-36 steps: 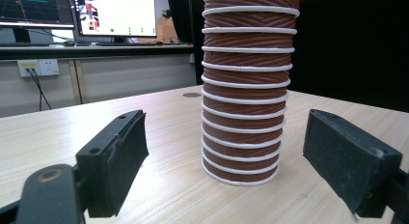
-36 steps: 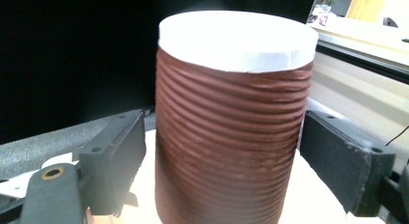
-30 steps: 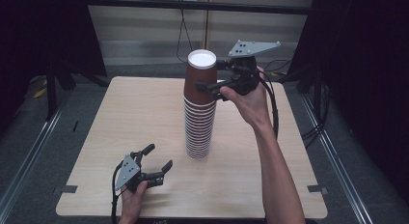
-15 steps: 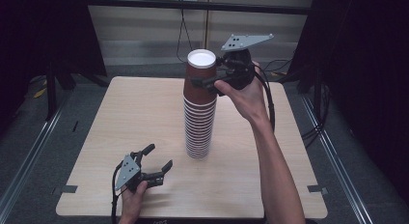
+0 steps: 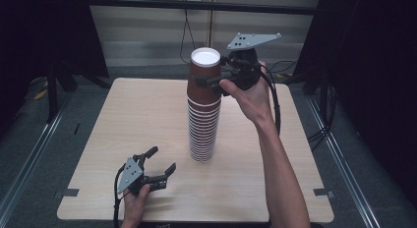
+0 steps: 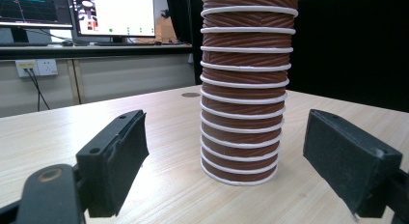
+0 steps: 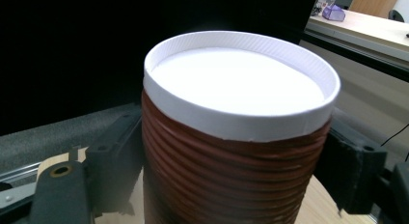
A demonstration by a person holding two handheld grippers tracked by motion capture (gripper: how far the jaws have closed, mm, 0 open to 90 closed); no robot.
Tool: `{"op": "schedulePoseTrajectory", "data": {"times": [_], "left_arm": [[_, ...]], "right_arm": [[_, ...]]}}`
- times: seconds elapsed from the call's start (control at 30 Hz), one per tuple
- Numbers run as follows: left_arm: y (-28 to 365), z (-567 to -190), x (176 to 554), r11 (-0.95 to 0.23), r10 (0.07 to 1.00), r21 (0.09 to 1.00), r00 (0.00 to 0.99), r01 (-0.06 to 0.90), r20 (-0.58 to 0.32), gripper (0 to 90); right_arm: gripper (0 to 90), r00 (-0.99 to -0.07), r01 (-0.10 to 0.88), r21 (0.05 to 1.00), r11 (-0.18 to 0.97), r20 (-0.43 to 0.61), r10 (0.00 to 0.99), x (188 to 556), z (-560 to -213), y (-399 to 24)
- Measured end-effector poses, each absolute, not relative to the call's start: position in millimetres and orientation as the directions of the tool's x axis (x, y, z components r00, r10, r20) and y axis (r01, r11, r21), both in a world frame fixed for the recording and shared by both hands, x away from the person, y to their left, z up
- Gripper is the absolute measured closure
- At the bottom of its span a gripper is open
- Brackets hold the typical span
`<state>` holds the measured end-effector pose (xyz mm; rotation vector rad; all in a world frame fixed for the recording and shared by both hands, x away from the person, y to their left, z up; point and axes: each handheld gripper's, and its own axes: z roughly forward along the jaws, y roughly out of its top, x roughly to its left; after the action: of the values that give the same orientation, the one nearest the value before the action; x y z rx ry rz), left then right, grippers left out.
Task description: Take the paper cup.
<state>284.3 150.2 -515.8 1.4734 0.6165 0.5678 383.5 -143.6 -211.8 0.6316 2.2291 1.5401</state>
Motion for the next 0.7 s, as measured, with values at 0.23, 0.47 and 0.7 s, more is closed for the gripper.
{"op": "schedulePoseTrajectory", "data": {"times": [0.23, 0.47, 0.7], "left_arm": [[149.9, -515.9, 284.2, 0.029, 0.683, 0.999, 0.729, 0.026, -0.038, 15.5], [150.0, -515.9, 284.3, 0.029, 0.682, 0.999, 0.731, 0.026, -0.039, 15.5], [150.0, -515.9, 284.3, 0.029, 0.681, 0.999, 0.731, 0.026, -0.039, 15.5]], "right_arm": [[19.4, -0.838, 0.141, 0.947, 0.288, -0.041, 0.544, 381.5, -208.5, -145.3], [19.5, -0.835, 0.123, 0.957, 0.262, -0.043, 0.548, 380.3, -206.4, -145.5], [19.6, -0.83, 0.096, 0.971, 0.217, -0.042, 0.556, 377.3, -199.9, -147.8]]}}
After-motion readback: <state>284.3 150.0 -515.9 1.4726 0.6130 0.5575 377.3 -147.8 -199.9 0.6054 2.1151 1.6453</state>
